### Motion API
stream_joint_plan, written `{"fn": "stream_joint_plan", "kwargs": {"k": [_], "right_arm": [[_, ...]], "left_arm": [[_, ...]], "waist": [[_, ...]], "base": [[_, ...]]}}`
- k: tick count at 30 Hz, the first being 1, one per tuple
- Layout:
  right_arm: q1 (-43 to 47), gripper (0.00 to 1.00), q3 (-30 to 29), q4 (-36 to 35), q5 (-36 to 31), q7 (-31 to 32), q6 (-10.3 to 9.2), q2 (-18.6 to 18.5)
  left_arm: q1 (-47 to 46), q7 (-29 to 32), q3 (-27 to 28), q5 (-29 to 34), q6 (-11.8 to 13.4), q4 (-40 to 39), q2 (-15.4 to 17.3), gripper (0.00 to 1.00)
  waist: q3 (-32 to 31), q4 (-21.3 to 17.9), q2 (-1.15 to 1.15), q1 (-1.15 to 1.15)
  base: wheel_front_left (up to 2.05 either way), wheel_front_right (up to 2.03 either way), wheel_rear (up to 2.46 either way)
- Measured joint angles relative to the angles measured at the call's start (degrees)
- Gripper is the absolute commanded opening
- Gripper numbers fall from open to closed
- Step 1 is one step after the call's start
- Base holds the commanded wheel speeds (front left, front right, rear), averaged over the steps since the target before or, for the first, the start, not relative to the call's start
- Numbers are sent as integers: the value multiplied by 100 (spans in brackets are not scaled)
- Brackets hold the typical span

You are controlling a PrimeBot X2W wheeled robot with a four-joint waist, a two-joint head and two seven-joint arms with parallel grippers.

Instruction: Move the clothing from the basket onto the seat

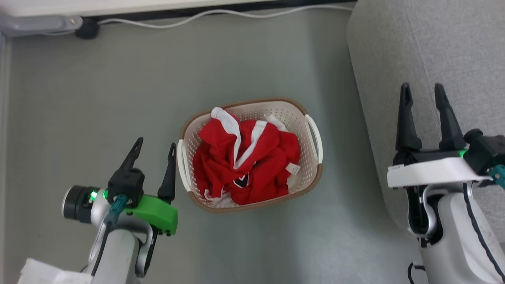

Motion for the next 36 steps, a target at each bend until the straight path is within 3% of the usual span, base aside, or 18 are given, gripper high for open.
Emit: {"fn": "stream_joint_plan", "kwargs": {"k": [14,22,36], "right_arm": [[-1140,100,162,-241,13,0,109,-8],[-1579,100,138,-393,35,-1,105,-10],[-2260,100,233,-569,393,-1,29,-11]], "left_arm": [[-1198,345,-320,412,-153,838,-23,100],[-1853,453,-588,654,-320,1190,-73,100],[-2727,544,-655,906,-352,1950,-68,100]], "waist": [[1115,-393,0,1],[1765,-657,0,1],[2862,-1027,0,1]], "base": [[0,0,0],[0,0,0],[0,0,0]]}}
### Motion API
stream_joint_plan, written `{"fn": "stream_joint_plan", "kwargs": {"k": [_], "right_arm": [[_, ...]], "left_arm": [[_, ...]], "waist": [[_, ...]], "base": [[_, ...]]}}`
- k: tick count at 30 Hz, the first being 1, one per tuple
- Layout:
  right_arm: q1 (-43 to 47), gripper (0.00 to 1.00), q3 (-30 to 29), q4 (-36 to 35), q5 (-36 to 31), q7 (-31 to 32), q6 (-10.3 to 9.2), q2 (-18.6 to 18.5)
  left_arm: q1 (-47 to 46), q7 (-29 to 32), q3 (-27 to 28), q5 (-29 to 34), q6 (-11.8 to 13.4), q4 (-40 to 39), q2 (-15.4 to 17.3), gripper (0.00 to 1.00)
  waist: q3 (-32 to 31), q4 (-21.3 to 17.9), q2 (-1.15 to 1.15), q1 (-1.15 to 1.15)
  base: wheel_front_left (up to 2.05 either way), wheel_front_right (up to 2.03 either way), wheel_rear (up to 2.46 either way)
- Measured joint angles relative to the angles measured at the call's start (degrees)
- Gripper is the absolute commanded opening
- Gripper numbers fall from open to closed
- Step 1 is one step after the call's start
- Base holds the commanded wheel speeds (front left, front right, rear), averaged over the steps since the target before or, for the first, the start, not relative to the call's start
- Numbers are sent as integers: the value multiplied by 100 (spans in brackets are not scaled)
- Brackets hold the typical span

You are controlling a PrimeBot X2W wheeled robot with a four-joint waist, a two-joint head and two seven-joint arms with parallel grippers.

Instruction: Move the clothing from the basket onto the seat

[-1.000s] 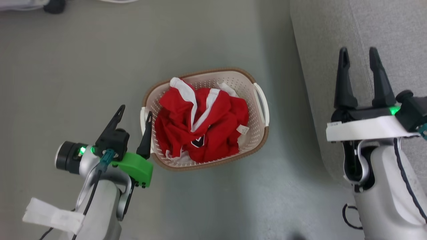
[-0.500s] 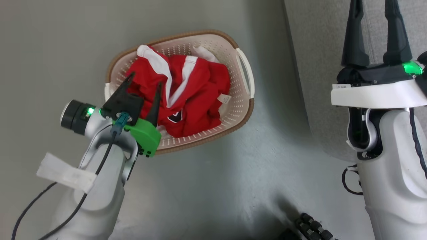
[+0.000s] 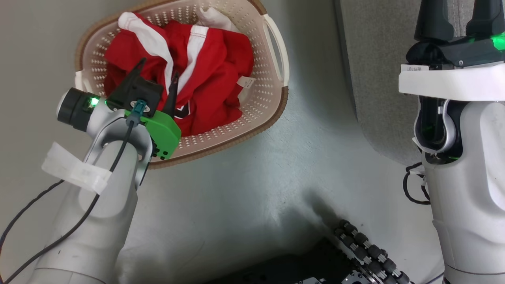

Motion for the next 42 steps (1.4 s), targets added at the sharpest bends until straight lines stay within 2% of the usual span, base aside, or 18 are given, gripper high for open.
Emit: {"fn": "stream_joint_plan", "kwargs": {"k": [11,18,26,27,28,29,30,42], "right_arm": [[-125,100,102,2,46,0,-86,1],[-160,100,165,-2,45,-1,-137,1],[-208,100,250,1,44,-1,-180,1],[-215,100,252,1,44,-1,-181,1],[-220,100,255,3,44,-1,-181,1],[-227,100,261,5,44,-1,-181,1],[-242,100,268,7,44,-1,-182,1],[-267,100,185,250,32,-1,-208,1]], "left_arm": [[-352,-100,220,-1,218,658,5,100],[-684,-103,443,-1,627,1032,2,100],[-914,-158,520,-2,744,1418,-13,100],[-949,-158,524,-2,748,1459,-19,96],[-982,-158,527,-2,753,1491,-24,47],[-1016,-158,530,-2,773,1529,-29,34],[-1051,-159,528,-1,773,1571,-32,0],[-1089,-471,615,-327,709,1791,-166,0]], "waist": [[411,-245,0,-1],[579,-279,0,-1],[694,-294,0,-1],[699,-295,0,-1],[703,-296,0,-1],[707,-298,0,-1],[708,-298,0,-1],[468,-218,0,-1]], "base": [[0,0,0],[0,0,0],[0,0,0],[0,0,0],[0,0,0],[0,0,0],[0,0,0],[0,0,0]]}}
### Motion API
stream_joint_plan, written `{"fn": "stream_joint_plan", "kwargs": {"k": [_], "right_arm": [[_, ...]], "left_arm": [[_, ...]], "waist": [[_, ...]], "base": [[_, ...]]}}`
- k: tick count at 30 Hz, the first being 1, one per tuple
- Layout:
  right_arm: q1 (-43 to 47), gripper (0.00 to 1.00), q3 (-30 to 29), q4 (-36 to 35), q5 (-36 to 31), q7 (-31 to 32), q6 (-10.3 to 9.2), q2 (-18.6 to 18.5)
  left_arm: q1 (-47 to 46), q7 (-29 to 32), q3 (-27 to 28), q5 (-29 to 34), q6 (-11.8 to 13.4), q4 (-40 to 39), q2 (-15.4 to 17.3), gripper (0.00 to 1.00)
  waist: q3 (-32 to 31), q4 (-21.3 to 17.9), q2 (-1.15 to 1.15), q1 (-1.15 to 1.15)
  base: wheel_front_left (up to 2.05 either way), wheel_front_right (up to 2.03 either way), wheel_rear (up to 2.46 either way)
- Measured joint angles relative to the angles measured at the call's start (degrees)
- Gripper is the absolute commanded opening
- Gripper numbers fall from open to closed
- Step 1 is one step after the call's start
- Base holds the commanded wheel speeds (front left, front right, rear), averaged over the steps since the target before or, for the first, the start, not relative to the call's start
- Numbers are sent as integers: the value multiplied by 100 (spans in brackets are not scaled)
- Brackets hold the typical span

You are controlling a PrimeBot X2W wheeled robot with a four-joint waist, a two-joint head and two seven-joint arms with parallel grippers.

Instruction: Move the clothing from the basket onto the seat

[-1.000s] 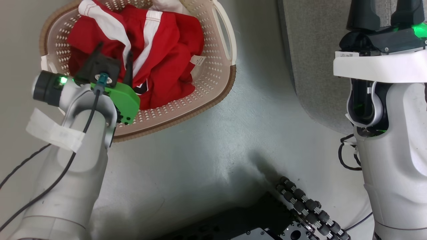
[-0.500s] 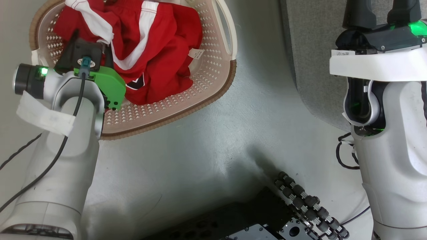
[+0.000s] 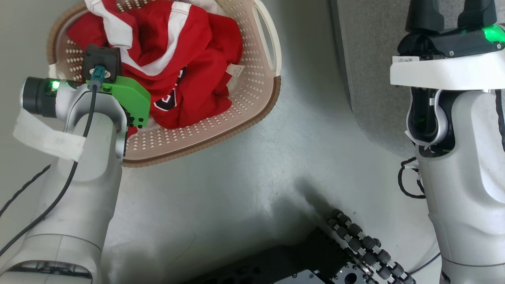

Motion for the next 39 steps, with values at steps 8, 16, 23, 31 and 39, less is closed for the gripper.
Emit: {"fn": "stream_joint_plan", "kwargs": {"k": [8,16,23,31,39], "right_arm": [[174,100,-183,309,-153,-1,20,-1],[350,100,-253,512,-261,0,108,0],[515,100,-344,679,-310,0,188,1],[757,100,-556,881,-312,0,248,1],[1123,100,-631,1180,-396,0,411,1]], "left_arm": [[169,-156,-5,-363,-365,-282,-59,0],[364,-160,-194,-457,-660,-605,-66,0],[378,-159,-468,-527,-912,-1268,-76,0],[472,-159,-803,-802,-1004,-1579,-86,0],[650,-159,-1022,-1155,-1055,-1659,-89,0]], "waist": [[-373,138,0,0],[-837,295,0,0],[-1369,455,0,0],[-2011,628,0,0],[-2657,825,0,0]], "base": [[0,0,0],[0,0,0],[0,0,0],[0,0,0],[0,0,0]]}}
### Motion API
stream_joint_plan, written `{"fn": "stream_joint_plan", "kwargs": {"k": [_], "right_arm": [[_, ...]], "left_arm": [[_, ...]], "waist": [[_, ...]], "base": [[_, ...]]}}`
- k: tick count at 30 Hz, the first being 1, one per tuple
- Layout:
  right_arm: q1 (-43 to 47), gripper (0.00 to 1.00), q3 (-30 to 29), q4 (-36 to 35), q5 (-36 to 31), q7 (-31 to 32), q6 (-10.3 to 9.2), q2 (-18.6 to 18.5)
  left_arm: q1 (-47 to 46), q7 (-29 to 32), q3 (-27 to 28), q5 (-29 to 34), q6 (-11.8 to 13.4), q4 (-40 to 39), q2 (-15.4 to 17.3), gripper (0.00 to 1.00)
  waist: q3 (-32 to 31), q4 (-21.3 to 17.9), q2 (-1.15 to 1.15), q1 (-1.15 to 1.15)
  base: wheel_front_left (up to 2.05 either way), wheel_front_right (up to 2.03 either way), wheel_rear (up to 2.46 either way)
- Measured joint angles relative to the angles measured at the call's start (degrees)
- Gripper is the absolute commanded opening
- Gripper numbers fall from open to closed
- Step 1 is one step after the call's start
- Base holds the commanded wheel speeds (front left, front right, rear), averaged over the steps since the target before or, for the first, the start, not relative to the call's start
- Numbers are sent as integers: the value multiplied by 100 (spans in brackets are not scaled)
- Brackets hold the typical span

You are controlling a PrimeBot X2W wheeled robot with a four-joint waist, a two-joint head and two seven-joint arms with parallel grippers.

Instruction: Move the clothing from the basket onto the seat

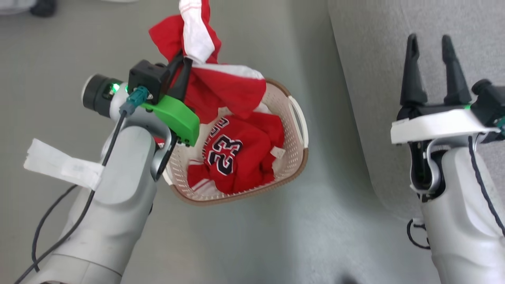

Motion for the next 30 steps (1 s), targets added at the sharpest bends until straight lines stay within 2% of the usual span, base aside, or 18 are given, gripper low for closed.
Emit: {"fn": "stream_joint_plan", "kwargs": {"k": [17,23,30], "right_arm": [[831,100,120,609,-124,1,334,-15],[1133,100,499,942,-242,1,546,-11],[1326,100,1228,1328,-316,2,738,-10]], "left_arm": [[608,29,-282,-626,-8,198,-1,0],[822,142,-422,-800,-9,238,-1,0],[945,474,-682,-1152,-35,68,-2,0]], "waist": [[-1388,433,0,0],[-1886,544,0,0],[-2496,640,0,0]], "base": [[0,0,0],[0,0,0],[0,0,0]]}}
